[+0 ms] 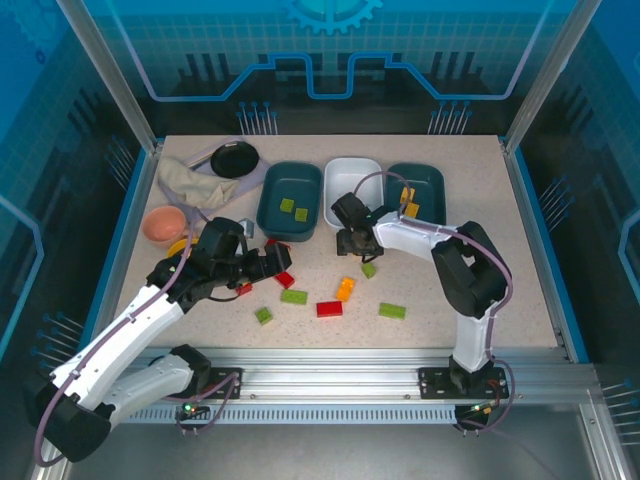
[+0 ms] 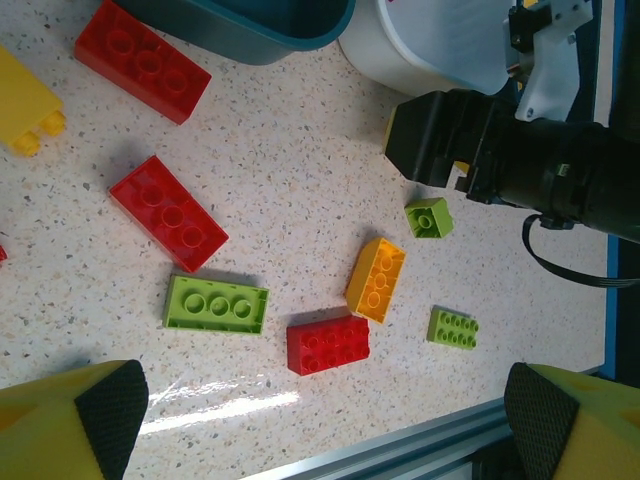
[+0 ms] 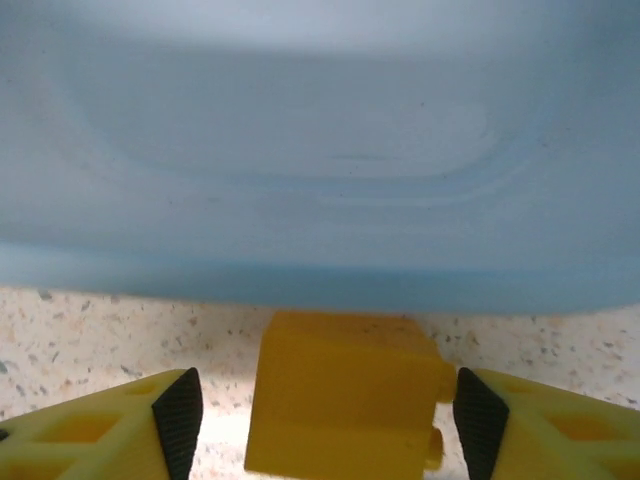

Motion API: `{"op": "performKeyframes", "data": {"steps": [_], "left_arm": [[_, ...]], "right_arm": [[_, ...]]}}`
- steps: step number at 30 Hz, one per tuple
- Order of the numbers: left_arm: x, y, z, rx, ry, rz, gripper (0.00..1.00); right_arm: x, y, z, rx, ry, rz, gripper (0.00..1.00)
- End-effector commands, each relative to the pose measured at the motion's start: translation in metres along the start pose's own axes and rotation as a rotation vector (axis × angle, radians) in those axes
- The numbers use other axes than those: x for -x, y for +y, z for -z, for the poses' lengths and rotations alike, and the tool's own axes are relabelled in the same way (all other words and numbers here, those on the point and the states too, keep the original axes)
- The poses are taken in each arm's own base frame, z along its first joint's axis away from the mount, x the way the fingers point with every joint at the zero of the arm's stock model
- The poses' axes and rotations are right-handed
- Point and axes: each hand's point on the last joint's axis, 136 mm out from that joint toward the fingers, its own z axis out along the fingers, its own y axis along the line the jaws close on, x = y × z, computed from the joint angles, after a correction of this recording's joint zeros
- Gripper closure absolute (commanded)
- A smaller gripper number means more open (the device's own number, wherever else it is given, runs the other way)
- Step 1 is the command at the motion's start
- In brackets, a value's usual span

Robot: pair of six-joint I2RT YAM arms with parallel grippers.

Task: Sort the legos into containers by color

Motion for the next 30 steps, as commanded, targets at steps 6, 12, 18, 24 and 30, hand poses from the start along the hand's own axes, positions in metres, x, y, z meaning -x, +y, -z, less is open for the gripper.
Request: {"op": "performKeyframes", "data": {"steps": [6, 12, 18, 24, 30], "left_arm": [[0.001, -0.003, 0.000, -0.011, -0.005, 0.007, 0.05], [0.009, -0.012, -0.001, -0.017, -0.014, -0.006, 0.05], [0.022, -0.037, -0.008, -0.051, -0.006, -0.035, 0.05], [0.037, -0.074, -0.027, -0.101, 0.015, -0.083, 0.06], [0.052, -0.093, -0.048, -0.103, 0.025, -0.092, 0.06]], "right_arm": [[0.004, -0.005, -0.004, -0.018, 0.010, -0.022, 0.51], [0.006, -0.009, 0.042, 0.012, -0.057, -0.021, 0.62], [0.016, -0.053, 0.108, -0.012, -0.147, -0.049, 0.65], [0.046, -0.135, 0.108, -0.129, -0.134, -0.159, 0.67], [0.069, -0.181, 0.057, -0.215, -0.015, -0.207, 0.66]]}}
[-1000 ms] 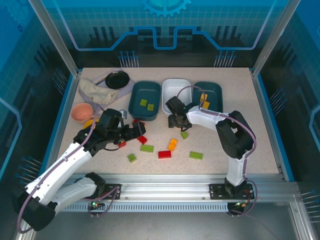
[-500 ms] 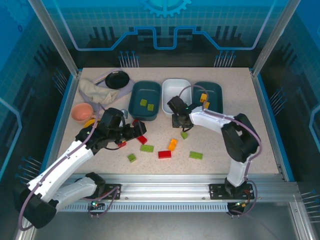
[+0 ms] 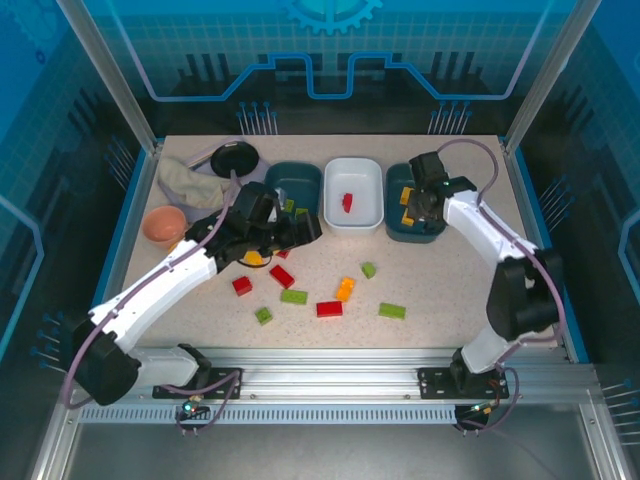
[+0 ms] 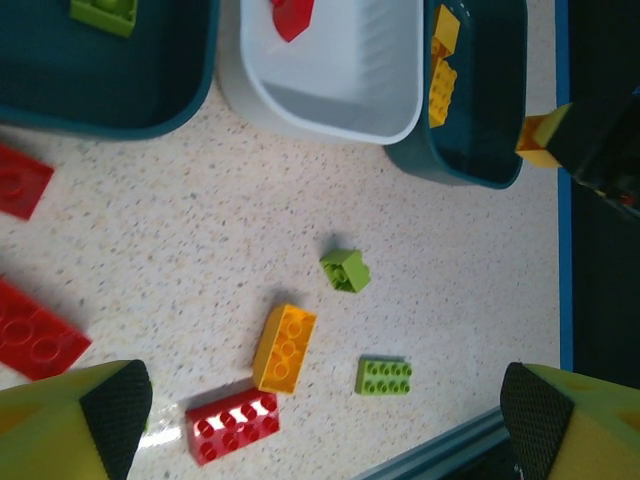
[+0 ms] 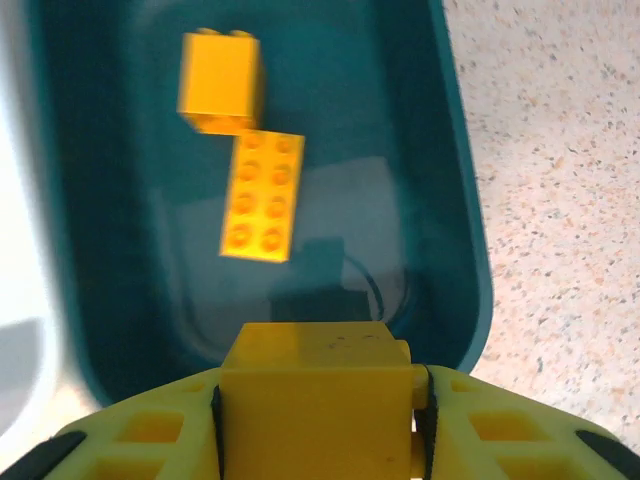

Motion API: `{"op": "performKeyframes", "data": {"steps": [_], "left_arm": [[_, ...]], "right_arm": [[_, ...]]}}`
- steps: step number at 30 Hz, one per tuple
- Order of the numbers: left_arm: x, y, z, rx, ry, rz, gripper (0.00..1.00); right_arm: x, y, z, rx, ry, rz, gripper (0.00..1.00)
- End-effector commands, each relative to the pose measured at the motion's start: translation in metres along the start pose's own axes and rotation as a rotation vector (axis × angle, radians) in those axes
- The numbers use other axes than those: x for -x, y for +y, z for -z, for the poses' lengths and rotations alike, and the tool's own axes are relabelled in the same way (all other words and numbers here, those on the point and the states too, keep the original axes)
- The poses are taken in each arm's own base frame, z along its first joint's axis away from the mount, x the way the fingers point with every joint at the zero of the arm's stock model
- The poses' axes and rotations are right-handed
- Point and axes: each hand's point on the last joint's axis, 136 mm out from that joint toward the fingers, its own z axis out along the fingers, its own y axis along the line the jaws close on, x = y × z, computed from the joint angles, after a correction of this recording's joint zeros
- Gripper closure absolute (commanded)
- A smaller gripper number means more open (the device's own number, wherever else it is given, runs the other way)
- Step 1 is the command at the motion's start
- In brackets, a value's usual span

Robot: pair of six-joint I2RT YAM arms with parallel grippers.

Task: Sort the legos into containers by color

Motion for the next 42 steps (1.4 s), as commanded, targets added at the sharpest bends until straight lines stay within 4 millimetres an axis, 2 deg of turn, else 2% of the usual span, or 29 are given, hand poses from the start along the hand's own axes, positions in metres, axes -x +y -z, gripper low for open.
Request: {"op": "performKeyframes", "data": {"steps": [1, 6, 9, 11, 14, 16, 19, 21, 23, 25, 26, 30, 33, 37, 39, 42], "left_arm": [[0.011, -0.022, -0.004, -0.049, -0.005, -0.049, 0.07], [0.010, -0.020, -0.019, -0.015, 0.028, -0.047, 0.08], [0.005, -0.013, -0.025, 0.011, 0.049, -0.035, 0.08], [0.001, -0.008, -0.027, 0.033, 0.059, -0.031, 0.08], [-0.003, 0.008, -0.025, 0.108, 0.063, -0.005, 0.10], [-0.005, 0.022, -0.021, 0.178, 0.052, 0.021, 0.10], [-0.006, 0.048, -0.008, 0.295, 0.032, 0.054, 0.12], [-0.007, 0.071, 0.001, 0.371, 0.034, 0.102, 0.12], [-0.012, 0.094, 0.006, 0.424, 0.055, 0.169, 0.12], [-0.021, 0.122, 0.014, 0.514, 0.071, 0.255, 0.14], [-0.027, 0.137, 0.020, 0.565, 0.076, 0.310, 0.16], [-0.048, 0.175, 0.035, 0.649, 0.053, 0.474, 0.20], [-0.059, 0.190, 0.026, 0.630, 0.098, 0.515, 0.18], [-0.068, 0.208, 0.007, 0.664, 0.194, 0.454, 0.14], [-0.070, 0.217, -0.001, 0.688, 0.223, 0.431, 0.12], [-0.064, 0.220, -0.010, 0.666, 0.206, 0.397, 0.11]], "right_arm": [[-0.001, -0.006, -0.029, -0.051, 0.092, 0.060, 0.65], [-0.005, -0.011, -0.062, -0.108, 0.176, 0.051, 0.59], [-0.005, -0.005, -0.070, -0.088, 0.186, 0.049, 0.46], [-0.001, 0.001, -0.066, -0.070, 0.173, 0.053, 0.37], [0.011, 0.009, -0.049, -0.034, 0.127, 0.054, 0.27], [0.020, 0.013, -0.032, -0.013, 0.092, 0.054, 0.26], [0.031, 0.028, 0.009, 0.068, -0.007, 0.066, 0.27], [0.028, 0.054, 0.043, 0.188, -0.088, 0.128, 0.27], [0.011, 0.085, 0.074, 0.302, -0.157, 0.231, 0.26], [-0.017, 0.114, 0.098, 0.420, -0.195, 0.329, 0.26], [-0.038, 0.130, 0.109, 0.494, -0.193, 0.375, 0.26], [-0.110, 0.166, 0.128, 0.712, -0.106, 0.458, 0.26], [-0.149, 0.181, 0.138, 0.853, -0.037, 0.489, 0.25], [-0.175, 0.195, 0.157, 1.027, 0.011, 0.528, 0.21], [-0.181, 0.198, 0.160, 1.063, 0.036, 0.548, 0.19], [-0.184, 0.199, 0.160, 1.064, 0.059, 0.572, 0.19]]}}
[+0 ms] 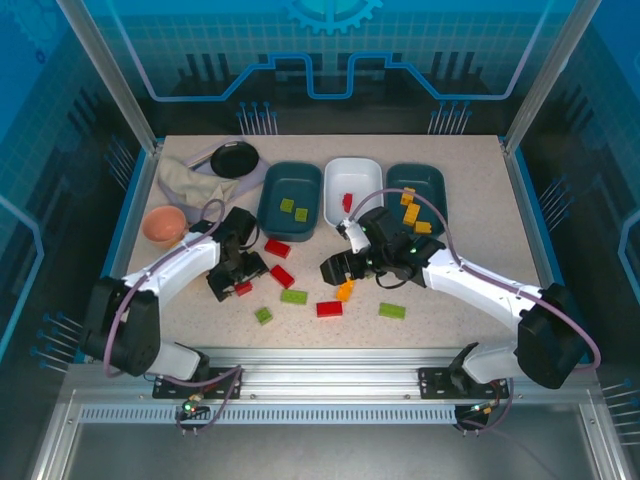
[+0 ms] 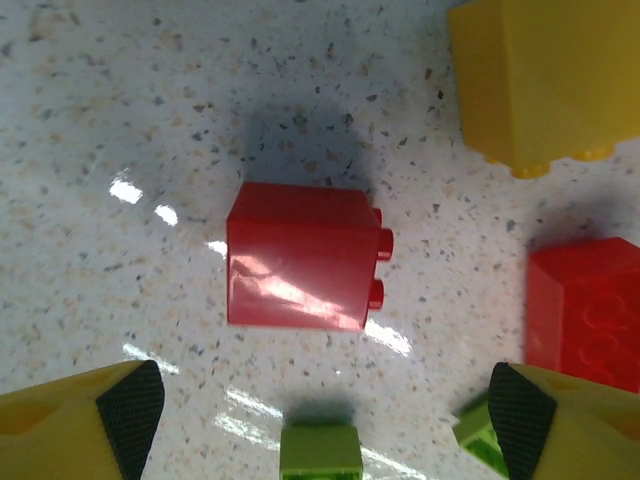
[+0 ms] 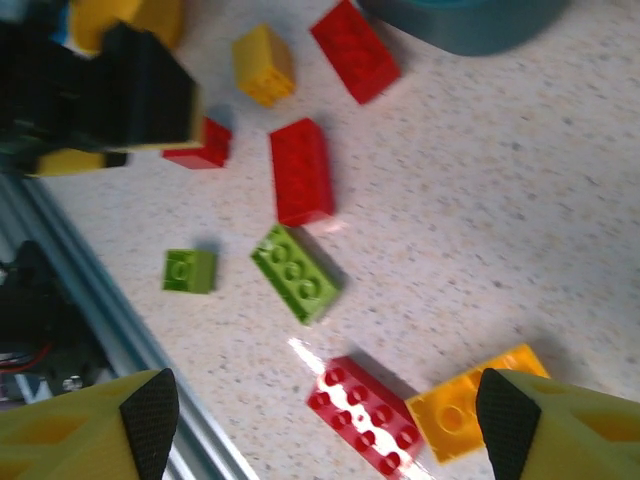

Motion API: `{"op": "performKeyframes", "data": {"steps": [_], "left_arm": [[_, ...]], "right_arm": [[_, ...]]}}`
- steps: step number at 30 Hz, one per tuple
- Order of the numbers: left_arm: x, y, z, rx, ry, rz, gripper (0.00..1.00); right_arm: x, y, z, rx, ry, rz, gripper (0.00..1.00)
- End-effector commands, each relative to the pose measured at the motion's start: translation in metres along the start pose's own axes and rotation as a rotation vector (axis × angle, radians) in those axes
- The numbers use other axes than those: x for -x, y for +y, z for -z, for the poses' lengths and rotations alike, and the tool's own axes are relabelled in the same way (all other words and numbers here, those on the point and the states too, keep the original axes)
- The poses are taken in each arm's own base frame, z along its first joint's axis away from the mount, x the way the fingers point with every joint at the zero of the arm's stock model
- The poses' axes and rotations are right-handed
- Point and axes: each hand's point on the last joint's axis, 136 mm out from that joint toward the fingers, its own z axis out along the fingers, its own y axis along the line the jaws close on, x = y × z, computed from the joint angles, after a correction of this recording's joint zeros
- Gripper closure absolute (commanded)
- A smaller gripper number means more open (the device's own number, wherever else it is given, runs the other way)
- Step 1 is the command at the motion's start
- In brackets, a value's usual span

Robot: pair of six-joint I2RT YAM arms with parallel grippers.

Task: Sort the legos into containers by color

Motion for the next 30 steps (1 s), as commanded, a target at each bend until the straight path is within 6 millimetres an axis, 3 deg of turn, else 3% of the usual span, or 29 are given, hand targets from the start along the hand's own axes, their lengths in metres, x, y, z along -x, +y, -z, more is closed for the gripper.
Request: {"op": "performKeyframes", "data": {"steps": [1, 7, 15, 19, 22, 25, 30], "left_arm": [[0.006, -0.006, -0.009, -0.036, -0.005, -0.055, 0.12], [0.012, 0.005, -0.029, 0.023, 0.011, -0.059, 0.21], [0.015, 0.011, -0.044, 0.064, 0.007, -0.070, 0.45], [0.017, 0.012, -0.038, 0.060, -0.019, -0.071, 0.55], [0.020, 0.006, -0.012, 0.039, -0.075, -0.092, 0.57], [0.021, -0.022, 0.026, -0.038, -0.127, -0.152, 0.58], [0.017, -0.105, 0.069, -0.173, -0.157, -0.287, 0.59]], "right_arm": [[0.010, 0.028, 0.005, 0.117, -0.023, 0.048, 0.18], [0.013, 0.027, 0.006, 0.110, -0.031, 0.031, 0.18], [0.016, 0.025, 0.005, 0.093, -0.028, 0.021, 0.19], [0.027, 0.023, 0.013, 0.074, -0.065, 0.007, 0.20], [0.047, 0.009, 0.033, 0.010, -0.142, -0.042, 0.21], [0.073, -0.019, 0.069, -0.117, -0.285, -0.110, 0.22], [0.099, -0.067, 0.118, -0.270, -0.453, -0.244, 0.22]]}}
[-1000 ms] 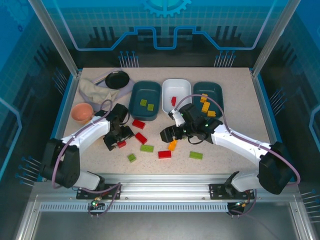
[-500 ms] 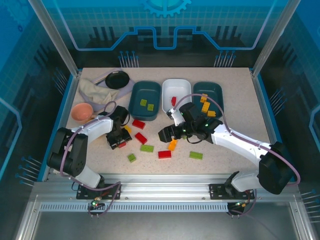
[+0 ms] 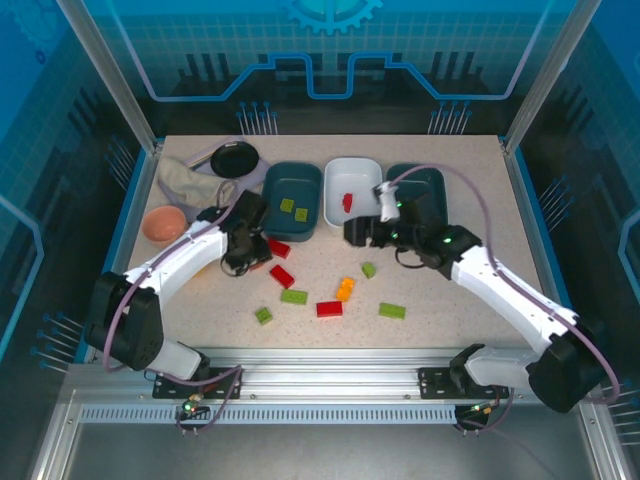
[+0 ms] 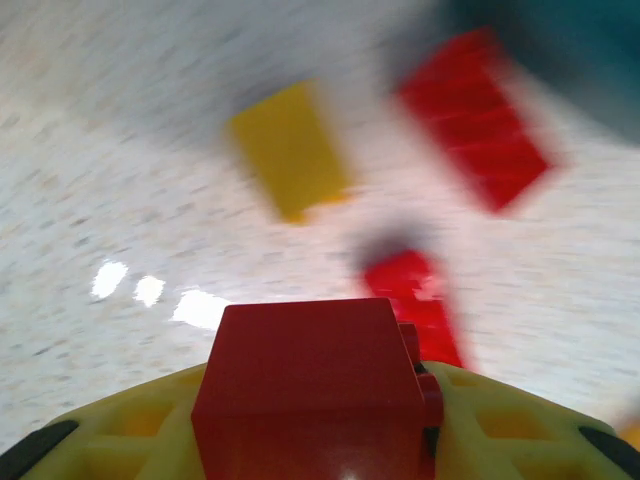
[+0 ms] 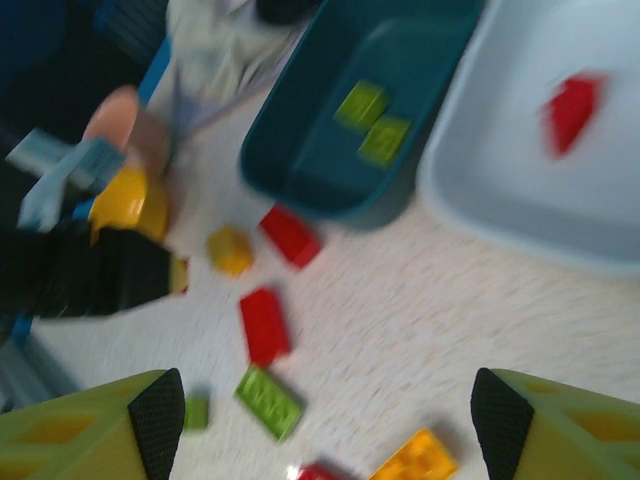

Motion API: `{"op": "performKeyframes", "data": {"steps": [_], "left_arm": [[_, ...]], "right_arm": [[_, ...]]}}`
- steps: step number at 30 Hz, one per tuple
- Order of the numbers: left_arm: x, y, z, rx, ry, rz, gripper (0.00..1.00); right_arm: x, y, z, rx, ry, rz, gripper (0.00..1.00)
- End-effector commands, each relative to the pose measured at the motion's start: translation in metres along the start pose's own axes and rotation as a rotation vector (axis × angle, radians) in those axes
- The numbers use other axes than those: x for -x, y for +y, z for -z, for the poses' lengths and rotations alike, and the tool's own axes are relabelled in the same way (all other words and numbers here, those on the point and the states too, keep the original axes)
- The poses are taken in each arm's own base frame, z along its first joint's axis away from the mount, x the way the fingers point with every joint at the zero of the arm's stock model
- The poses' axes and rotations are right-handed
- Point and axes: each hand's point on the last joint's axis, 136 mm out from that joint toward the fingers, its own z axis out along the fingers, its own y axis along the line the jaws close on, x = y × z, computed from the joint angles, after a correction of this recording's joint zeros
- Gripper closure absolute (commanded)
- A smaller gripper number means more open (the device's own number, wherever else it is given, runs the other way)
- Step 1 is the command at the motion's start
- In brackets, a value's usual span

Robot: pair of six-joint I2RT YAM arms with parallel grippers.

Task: Sort the legos into containers by color

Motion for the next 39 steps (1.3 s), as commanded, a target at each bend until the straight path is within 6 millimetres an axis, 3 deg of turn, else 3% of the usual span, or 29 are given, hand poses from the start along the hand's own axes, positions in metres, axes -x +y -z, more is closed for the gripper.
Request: {"op": "performKeyframes", "data": {"steps": [1, 9, 17, 25, 29, 31, 34, 39], "left_arm": [[0.009, -0.052, 0.016, -0.062, -0.012, -0.100, 0.59], [0.036, -0.179, -0.004, -0.208, -0.006, -0.239, 0.59], [0.040, -0.257, -0.052, -0.310, 0.053, -0.281, 0.58], [0.030, -0.284, -0.098, -0.335, 0.120, -0.266, 0.54], [0.031, -0.288, -0.102, -0.343, 0.124, -0.260, 0.38], [0.033, -0.290, -0.098, -0.348, 0.123, -0.260, 0.31], [0.038, -0.296, -0.077, -0.381, 0.100, -0.267, 0.23], [0.052, -0.303, -0.023, -0.445, 0.024, -0.254, 0.17]], "right_arm": [[0.037, -0.029, 0.021, -0.126, -0.131, -0.085, 0.22], [0.062, -0.067, 0.033, -0.200, -0.151, -0.200, 0.22], [0.053, -0.081, 0.039, -0.234, -0.117, -0.248, 0.22], [0.035, -0.088, 0.050, -0.263, -0.095, -0.265, 0.22], [0.021, -0.091, 0.053, -0.278, -0.065, -0.267, 0.21], [0.014, -0.093, 0.054, -0.289, -0.041, -0.269, 0.21], [0.004, -0.095, 0.057, -0.310, 0.001, -0.258, 0.21], [-0.007, -0.093, 0.067, -0.339, 0.041, -0.206, 0.22]]}}
